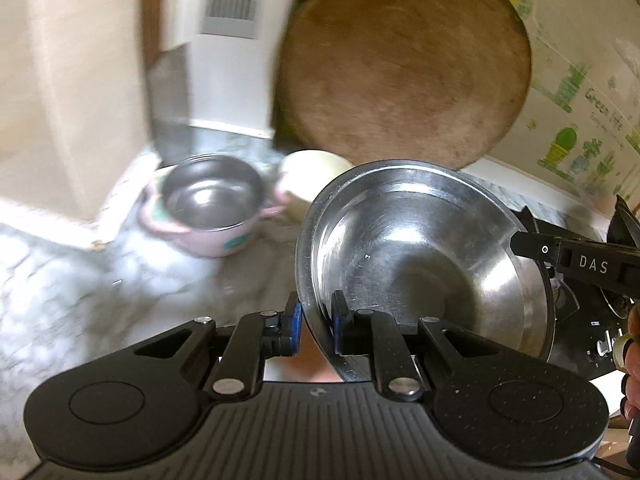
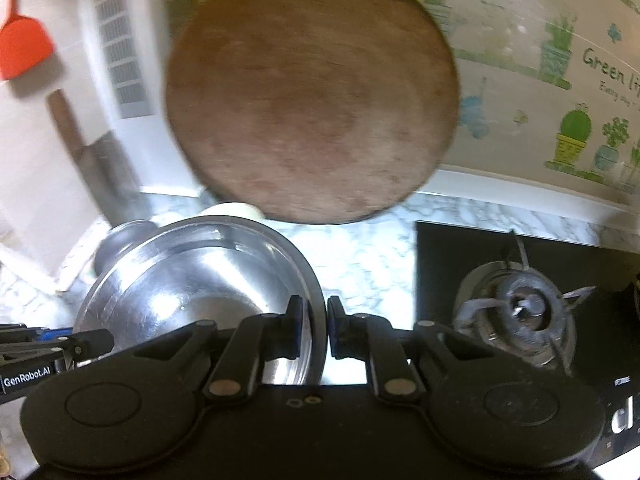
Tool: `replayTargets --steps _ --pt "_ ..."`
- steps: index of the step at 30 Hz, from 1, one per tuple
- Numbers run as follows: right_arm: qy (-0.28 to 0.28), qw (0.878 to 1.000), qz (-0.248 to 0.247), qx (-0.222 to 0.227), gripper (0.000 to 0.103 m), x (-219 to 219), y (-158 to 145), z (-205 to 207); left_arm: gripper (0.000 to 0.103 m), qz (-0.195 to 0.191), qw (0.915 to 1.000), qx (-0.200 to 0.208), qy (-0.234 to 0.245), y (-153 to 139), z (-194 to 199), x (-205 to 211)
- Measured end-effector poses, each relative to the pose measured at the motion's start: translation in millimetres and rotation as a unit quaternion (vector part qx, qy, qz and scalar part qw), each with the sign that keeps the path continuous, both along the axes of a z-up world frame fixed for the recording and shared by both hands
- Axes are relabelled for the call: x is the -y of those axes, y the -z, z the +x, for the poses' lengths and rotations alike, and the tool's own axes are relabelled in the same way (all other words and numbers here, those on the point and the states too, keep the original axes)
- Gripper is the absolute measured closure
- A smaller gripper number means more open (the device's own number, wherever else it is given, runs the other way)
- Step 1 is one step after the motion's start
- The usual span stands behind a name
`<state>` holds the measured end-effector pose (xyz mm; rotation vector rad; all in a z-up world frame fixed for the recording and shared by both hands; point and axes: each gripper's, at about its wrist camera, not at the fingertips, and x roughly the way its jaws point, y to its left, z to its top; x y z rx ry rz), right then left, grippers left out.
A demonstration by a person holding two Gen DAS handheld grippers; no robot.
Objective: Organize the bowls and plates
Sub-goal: 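Lift the steel bowl with both grippers and carry it toward the pink pot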
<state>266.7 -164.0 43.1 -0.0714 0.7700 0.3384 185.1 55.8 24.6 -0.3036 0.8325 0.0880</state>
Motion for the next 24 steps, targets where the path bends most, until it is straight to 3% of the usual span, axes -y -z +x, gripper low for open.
replayTargets --steps 11,24 --pt "-0.091 0.996 0.008 -0.013 0.089 -96 12 -57 0.089 0.005 0.9954 -0.024 -0.093 15 -92 -82" --pt "-0.171 0.983 0.020 -0.067 0.088 -197 67 -92 0.089 0.019 0.9801 -0.059 -0.189 62 -159 -158"
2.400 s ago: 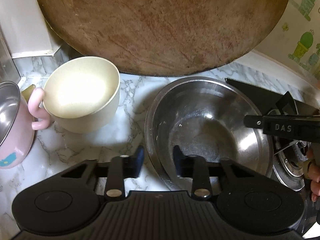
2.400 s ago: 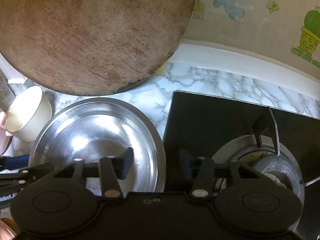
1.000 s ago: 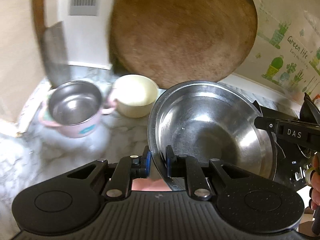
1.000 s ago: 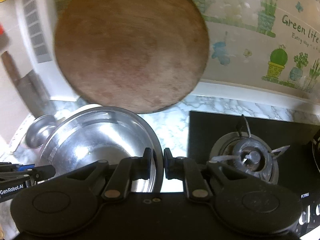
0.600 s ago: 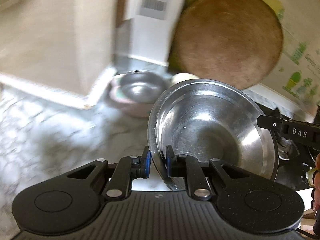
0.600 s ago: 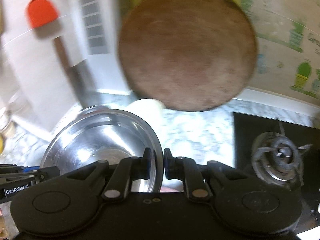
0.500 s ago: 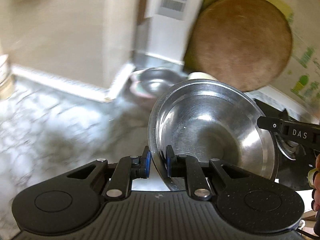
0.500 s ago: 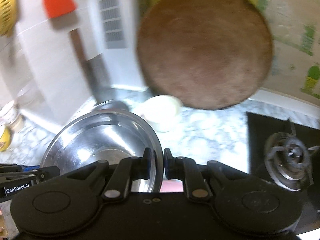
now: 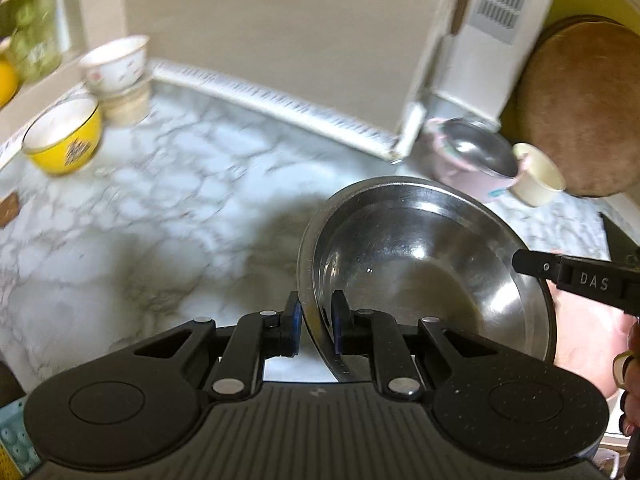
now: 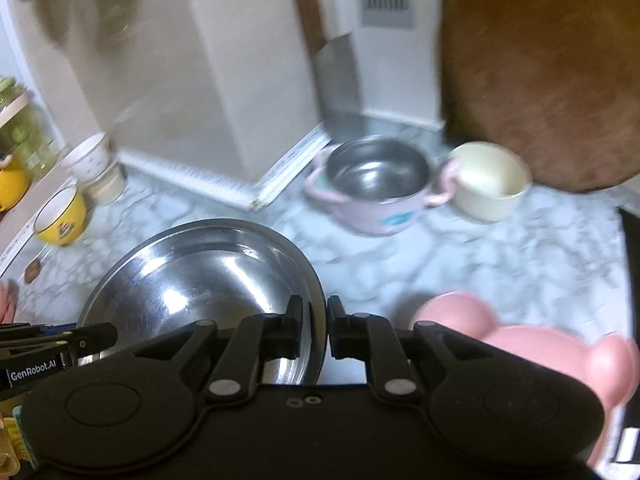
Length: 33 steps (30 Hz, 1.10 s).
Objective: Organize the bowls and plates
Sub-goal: 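Lift the steel bowl with both grippers and carry it toward the pink pot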
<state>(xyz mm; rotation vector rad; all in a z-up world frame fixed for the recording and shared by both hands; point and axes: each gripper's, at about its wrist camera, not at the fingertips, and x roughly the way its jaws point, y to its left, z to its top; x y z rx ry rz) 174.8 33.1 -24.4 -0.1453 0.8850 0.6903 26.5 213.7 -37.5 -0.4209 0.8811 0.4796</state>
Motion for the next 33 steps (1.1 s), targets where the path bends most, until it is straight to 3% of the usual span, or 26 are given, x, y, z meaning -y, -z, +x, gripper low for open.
replayTargets --steps 10,33 --pt "-0.021 0.999 -0.015 -0.030 0.088 -45 51 -4 0.089 0.008 0.9994 -0.018 -0.027 39 -9 -29" --pt "-0.028 0.999 -0.019 -0.012 0.088 -65 58 -9 0.089 -0.010 0.9988 -0.015 -0.045 54 -15 -43"
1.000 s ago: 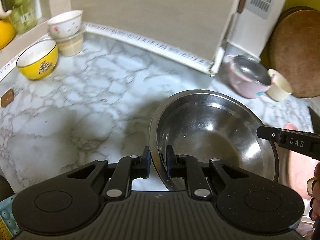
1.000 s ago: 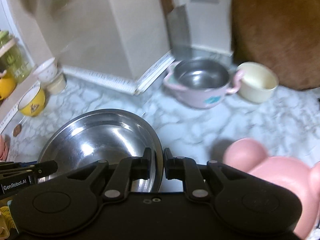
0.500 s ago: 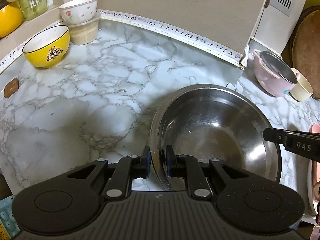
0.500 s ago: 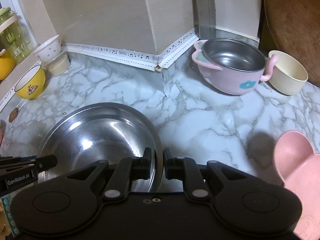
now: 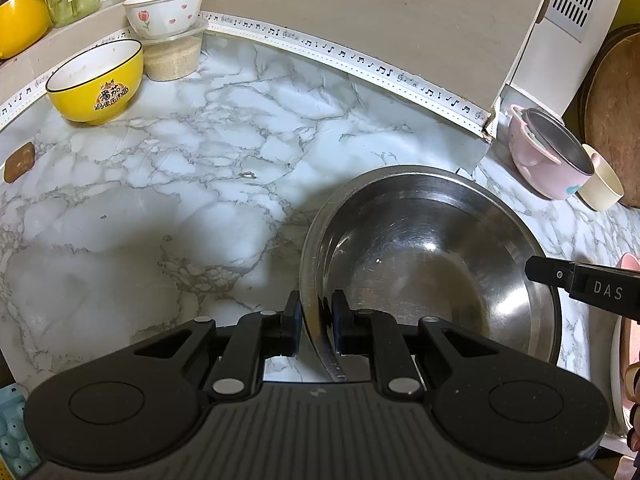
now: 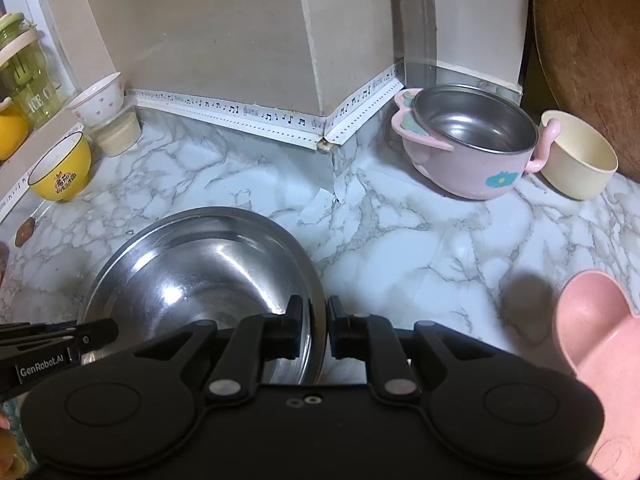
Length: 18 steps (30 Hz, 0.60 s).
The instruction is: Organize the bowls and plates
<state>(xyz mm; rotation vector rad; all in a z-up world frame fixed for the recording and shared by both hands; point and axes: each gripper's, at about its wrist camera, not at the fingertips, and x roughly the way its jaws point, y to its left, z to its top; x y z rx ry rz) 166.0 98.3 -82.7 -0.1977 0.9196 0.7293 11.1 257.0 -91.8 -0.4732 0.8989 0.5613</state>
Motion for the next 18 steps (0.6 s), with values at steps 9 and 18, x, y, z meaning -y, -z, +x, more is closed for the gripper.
replayTargets --steps 9,18 --pt "0.001 1.000 0.011 -0.007 0.088 18 -7 -2 0.089 0.003 1.0000 0.006 0.007 -4 -7 4" --pt "-0.013 1.000 0.021 0.018 0.087 34 -27 -9 0.088 0.036 0.9991 0.022 0.009 -25 -20 9"
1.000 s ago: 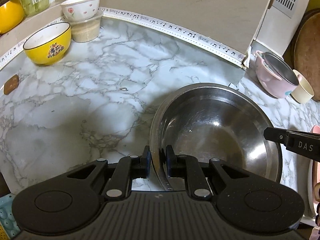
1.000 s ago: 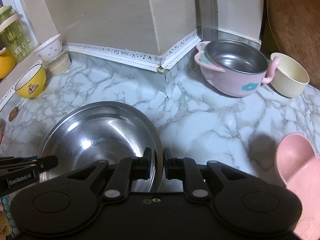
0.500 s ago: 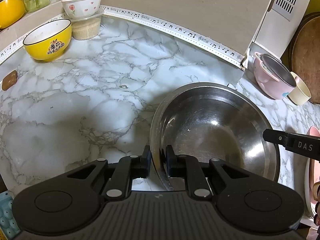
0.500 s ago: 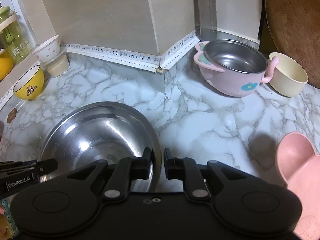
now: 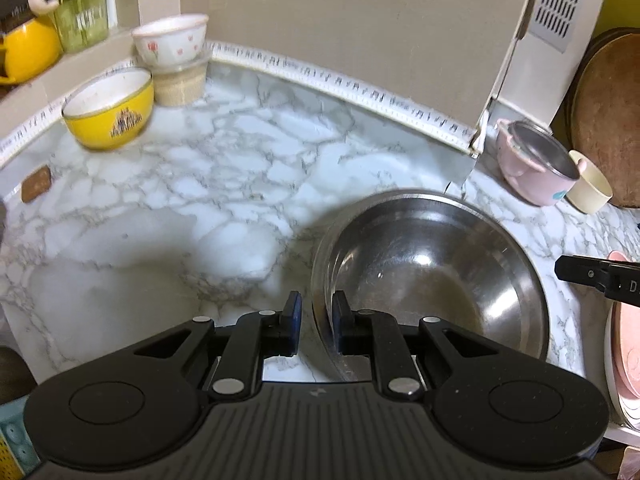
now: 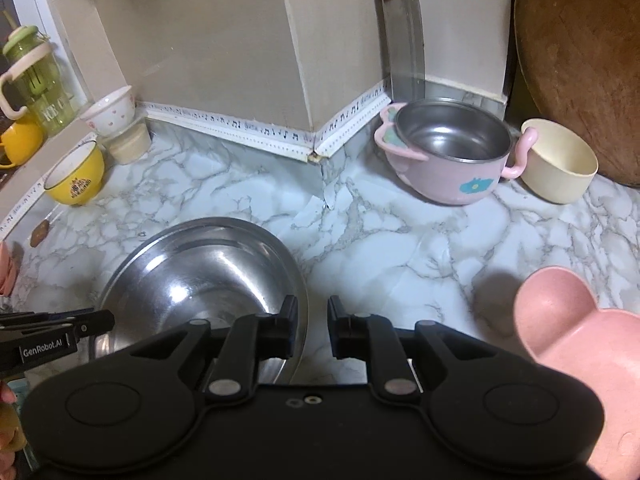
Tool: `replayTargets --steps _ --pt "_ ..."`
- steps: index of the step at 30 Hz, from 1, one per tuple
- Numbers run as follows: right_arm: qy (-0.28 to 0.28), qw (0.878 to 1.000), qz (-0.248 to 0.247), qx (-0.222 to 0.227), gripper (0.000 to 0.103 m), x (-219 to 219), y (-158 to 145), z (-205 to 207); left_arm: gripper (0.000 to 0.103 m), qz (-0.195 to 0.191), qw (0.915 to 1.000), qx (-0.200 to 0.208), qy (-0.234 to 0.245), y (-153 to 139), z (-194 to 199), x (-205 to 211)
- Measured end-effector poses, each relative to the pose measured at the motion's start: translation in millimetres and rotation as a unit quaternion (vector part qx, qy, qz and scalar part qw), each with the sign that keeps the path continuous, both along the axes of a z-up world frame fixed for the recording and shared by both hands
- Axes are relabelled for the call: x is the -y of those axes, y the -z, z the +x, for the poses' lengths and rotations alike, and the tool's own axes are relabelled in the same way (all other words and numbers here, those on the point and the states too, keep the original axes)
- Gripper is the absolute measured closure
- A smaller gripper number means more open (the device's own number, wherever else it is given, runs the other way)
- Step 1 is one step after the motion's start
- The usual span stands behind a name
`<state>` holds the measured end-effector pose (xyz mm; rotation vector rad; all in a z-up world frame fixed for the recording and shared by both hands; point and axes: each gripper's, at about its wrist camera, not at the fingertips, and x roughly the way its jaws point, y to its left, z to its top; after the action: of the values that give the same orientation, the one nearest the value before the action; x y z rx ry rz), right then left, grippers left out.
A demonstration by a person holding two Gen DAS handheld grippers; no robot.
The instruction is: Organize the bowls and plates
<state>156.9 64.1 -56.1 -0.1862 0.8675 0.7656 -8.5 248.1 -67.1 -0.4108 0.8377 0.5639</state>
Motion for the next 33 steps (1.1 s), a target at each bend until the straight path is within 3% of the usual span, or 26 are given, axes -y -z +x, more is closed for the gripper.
replayTargets --steps 5,8,10,15,18,23,25,33 --pt "-0.013 0.999 0.013 0.036 0.087 10 -16 -9 0.085 0.027 0.9995 0.013 0.011 -18 -2 10" --pt "-0.019 0.998 0.030 0.048 0.087 18 -26 -10 0.064 0.031 0.9989 0.025 0.025 -27 0 19" --pt "-0.024 0.997 0.042 0.053 0.087 25 -32 -9 0.041 0.037 0.9980 0.037 0.036 -33 4 26" --pt "-0.026 0.996 0.062 0.065 0.087 43 -42 -1 0.039 0.044 0.9956 0.049 0.067 -43 22 47" --pt "-0.028 0.995 0.069 0.072 0.086 55 -46 7 0.032 0.040 0.9943 0.056 0.081 -48 38 58" --pt "-0.027 0.994 0.069 0.081 0.085 71 -49 26 0.031 0.039 0.9921 0.066 0.100 -55 68 77" --pt "-0.030 0.994 0.069 0.083 0.085 77 -50 36 0.025 0.039 0.9915 0.066 0.105 -57 82 84" --pt "-0.057 0.990 0.081 0.100 0.084 93 -54 74 0.025 0.047 0.9907 0.061 0.112 -57 133 104"
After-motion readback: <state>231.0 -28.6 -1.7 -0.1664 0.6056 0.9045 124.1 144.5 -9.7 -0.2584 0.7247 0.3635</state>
